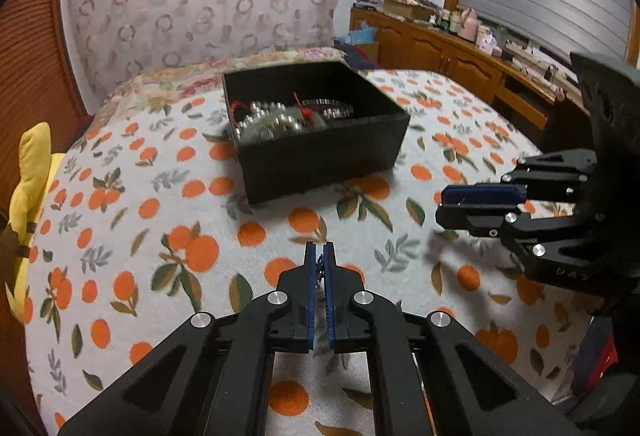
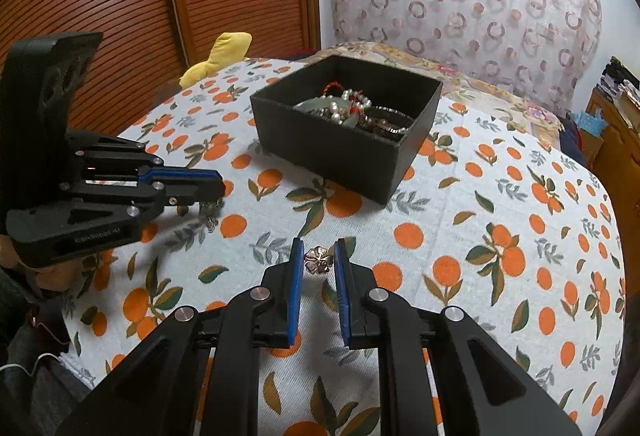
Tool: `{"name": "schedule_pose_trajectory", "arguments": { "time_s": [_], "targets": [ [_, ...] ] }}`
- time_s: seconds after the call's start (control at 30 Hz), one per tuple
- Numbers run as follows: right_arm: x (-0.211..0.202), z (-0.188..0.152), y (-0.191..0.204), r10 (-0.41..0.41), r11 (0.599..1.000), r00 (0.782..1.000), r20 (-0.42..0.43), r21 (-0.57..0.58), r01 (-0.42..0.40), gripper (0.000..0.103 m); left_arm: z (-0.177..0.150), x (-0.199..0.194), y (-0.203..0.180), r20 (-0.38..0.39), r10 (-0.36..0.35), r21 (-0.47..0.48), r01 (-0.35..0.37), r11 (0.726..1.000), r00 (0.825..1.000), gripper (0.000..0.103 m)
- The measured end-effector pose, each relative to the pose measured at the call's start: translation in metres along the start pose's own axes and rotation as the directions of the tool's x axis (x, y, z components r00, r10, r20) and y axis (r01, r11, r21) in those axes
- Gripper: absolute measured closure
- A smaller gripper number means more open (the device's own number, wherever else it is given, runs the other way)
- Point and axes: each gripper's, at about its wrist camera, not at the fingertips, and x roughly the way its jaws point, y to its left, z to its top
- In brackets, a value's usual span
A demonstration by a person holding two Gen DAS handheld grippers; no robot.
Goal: Organize jewelry
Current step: 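Carry both earrings over the black box and open both grippers inside it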
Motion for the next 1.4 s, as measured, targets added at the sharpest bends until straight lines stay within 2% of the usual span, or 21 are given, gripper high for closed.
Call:
{"name": "schedule_pose_trajectory", "arguments": {
  "time_s": [0.37, 0.73, 1.0, 1.23, 1.27, 1.33, 1.4],
  "targets": [
    [-0.013, 0.042, -0.012, -0.004, 1.0, 0.997, 0.077, -0.013, 0.005, 0.086, 0.046, -0.025, 0.016, 0.116, -0.012, -0.041, 0.017, 0.999, 0.993, 0.1],
    [0.002, 0.084, -0.032, 0.002, 1.0, 0.993, 0.119, 0.0, -0.002, 0.086, 0.097, -0.022, 0.025, 0.177, 0.01, -0.045, -0.002, 0.999, 0.984, 0.1],
    [0.019, 0.097, -0.049, 0.019, 0.999, 0.993, 0.117, 0.042, -0.024, 0.085, 0.122, -0.006, 0.033, 0.177, 0.004, -0.055, 0.006, 0.998, 0.984, 0.1],
    [0.031, 0.096, -0.054, 0.041, 0.996, 0.994, 0.104, 0.071, -0.048, 0.085, 0.121, 0.013, 0.035, 0.147, -0.011, -0.071, 0.022, 0.997, 0.989, 0.1],
    [0.032, 0.096, -0.055, 0.042, 0.996, 0.994, 0.104, 0.074, -0.05, 0.084, 0.121, 0.014, 0.035, 0.144, -0.012, -0.071, 0.022, 0.997, 0.989, 0.1],
    [0.032, 0.096, -0.056, 0.039, 0.996, 0.994, 0.106, 0.077, -0.048, 0.07, 0.122, 0.017, 0.034, 0.142, -0.012, -0.07, 0.022, 0.997, 0.99, 0.1],
    [0.031, 0.097, -0.057, 0.035, 0.996, 0.993, 0.117, 0.081, -0.045, 0.068, 0.123, 0.018, 0.034, 0.141, -0.011, -0.068, 0.021, 0.997, 0.99, 0.1]
  ]
}}
